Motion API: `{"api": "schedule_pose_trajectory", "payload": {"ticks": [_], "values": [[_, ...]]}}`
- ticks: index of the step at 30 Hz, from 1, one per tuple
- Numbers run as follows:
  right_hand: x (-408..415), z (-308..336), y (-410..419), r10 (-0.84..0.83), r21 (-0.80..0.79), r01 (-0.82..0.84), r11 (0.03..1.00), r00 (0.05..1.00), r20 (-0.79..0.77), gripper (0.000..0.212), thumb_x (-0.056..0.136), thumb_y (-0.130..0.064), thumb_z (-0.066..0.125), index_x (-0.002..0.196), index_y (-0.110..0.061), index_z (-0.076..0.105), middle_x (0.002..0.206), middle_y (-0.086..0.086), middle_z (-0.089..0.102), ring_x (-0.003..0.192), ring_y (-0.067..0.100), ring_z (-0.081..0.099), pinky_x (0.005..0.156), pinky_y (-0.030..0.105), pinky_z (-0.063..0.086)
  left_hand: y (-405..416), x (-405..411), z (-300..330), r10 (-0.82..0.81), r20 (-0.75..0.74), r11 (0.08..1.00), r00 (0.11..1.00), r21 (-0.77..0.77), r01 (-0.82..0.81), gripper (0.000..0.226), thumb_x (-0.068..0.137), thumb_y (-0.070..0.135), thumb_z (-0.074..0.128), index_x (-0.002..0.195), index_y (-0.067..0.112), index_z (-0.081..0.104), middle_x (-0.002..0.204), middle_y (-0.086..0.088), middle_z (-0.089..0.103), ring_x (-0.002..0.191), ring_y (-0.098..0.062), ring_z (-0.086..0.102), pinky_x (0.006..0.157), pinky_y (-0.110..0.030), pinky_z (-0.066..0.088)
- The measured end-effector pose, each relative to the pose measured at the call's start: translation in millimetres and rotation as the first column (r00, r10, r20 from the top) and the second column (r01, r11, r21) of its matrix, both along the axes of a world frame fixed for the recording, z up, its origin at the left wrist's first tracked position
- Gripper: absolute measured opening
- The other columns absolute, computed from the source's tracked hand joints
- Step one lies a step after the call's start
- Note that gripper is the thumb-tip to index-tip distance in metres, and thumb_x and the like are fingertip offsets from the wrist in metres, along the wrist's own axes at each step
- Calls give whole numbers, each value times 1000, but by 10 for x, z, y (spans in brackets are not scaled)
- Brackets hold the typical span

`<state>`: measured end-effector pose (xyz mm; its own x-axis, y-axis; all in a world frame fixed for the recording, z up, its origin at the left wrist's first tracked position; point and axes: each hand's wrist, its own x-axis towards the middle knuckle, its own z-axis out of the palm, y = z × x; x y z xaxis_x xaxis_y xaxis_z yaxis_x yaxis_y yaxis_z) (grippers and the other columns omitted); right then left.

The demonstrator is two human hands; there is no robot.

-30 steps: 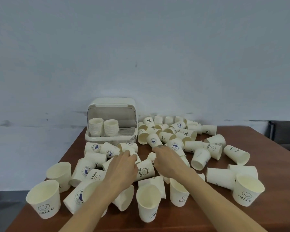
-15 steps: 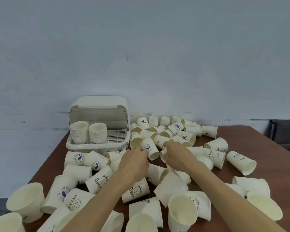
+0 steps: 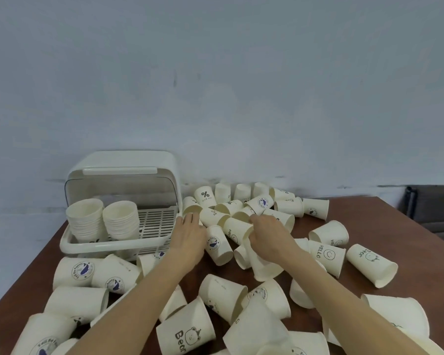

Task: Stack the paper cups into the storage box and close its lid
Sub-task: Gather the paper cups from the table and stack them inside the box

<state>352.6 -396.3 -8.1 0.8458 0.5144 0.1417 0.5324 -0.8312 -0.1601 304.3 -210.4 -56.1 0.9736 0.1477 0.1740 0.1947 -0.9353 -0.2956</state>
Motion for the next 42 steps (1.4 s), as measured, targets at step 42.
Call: {"api": "schedule_pose_trajectory", "payload": {"ticks": [42], "values": [[-285,189,186,18,-141,-32,990,995,-101,42,91,-1,36,130,-8,50,115,11,54,102,25,53,78,31,43,-16,-429,630,-41,129,993,991,114,26,18,87,6,52,103,10,59,105,-11,61,103,-29,51,96,-39,31]]}}
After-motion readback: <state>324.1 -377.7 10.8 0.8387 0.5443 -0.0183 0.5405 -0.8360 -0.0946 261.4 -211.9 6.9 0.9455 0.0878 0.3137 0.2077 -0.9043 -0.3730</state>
